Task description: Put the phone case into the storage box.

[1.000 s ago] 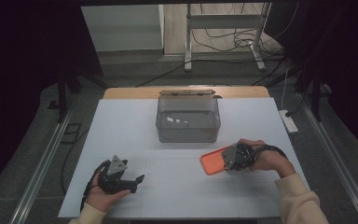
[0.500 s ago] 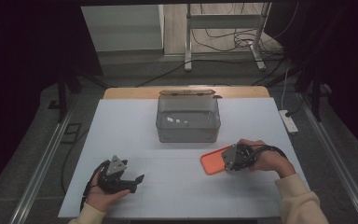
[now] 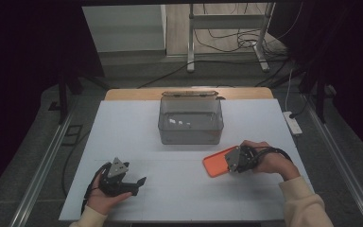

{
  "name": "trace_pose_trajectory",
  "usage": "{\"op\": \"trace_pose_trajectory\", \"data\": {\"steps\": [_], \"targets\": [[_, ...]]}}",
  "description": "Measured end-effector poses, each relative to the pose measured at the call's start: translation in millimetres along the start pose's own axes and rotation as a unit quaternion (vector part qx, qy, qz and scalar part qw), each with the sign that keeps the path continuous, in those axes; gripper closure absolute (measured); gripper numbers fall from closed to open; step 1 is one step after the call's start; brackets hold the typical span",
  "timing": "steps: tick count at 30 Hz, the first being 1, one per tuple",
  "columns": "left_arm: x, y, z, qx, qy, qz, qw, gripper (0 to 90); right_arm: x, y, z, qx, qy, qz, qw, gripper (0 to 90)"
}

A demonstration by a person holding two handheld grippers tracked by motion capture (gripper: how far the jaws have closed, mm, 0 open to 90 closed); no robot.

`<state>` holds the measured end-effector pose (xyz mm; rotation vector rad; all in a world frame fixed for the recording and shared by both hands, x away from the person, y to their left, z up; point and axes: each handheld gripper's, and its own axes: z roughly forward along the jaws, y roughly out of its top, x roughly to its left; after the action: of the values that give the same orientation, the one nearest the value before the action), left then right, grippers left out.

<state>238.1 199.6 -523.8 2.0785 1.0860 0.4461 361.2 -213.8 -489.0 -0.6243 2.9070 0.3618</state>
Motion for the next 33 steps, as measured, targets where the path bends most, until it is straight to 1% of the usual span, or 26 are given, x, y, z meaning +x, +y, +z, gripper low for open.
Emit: {"op": "trace_pose_trajectory", "data": {"steps": [8,11,14,15,16,19,21,23,28,31,33], "targets": [[0.8,-0.1,-0.1,-0.002,-0.003,-0.004,1.0000,14.4,0.3,0.2,-5.3,-0.002,-0.009,0.000,1.0000,86.7],[0.7,-0.1,0.0,-0.002,-0.003,-0.004,1.0000,14.4,1.2,1.7,-11.8,-0.012,-0.016,0.000,0.9998,86.9],[0.5,0.0,0.1,-0.002,-0.003,-0.004,1.0000,14.4,2.9,2.5,-16.5,-0.011,-0.022,-0.001,0.9997,86.7],[0.5,0.1,0.1,-0.002,-0.003,-0.003,1.0000,14.4,3.2,2.5,-17.8,-0.012,-0.026,0.003,0.9996,86.7],[0.4,0.3,0.2,0.000,-0.002,-0.003,1.0000,14.4,2.6,2.7,-19.8,-0.008,-0.031,0.001,0.9995,86.9],[0.2,0.2,0.5,0.000,-0.003,-0.003,1.0000,14.4,2.9,3.3,-22.9,-0.006,-0.036,0.000,0.9993,86.7],[0.3,0.1,0.8,0.000,-0.003,-0.003,1.0000,14.4,4.3,5.2,-28.8,-0.011,-0.043,0.001,0.9990,86.6],[0.5,0.0,0.7,0.000,-0.003,-0.004,1.0000,14.4,4.5,6.2,-30.9,-0.011,-0.046,-0.001,0.9989,86.7],[0.4,0.1,0.7,0.000,-0.003,-0.004,1.0000,14.5,6.9,11.9,-40.2,-0.013,-0.064,-0.007,0.9978,86.7],[0.4,0.2,1.1,0.001,-0.002,-0.003,1.0000,14.5,7.3,14.0,-43.7,-0.024,-0.069,-0.009,0.9973,86.9],[0.5,0.2,1.1,0.001,-0.003,-0.004,1.0000,14.5,7.6,15.1,-44.8,-0.029,-0.069,-0.008,0.9972,86.8]]}}
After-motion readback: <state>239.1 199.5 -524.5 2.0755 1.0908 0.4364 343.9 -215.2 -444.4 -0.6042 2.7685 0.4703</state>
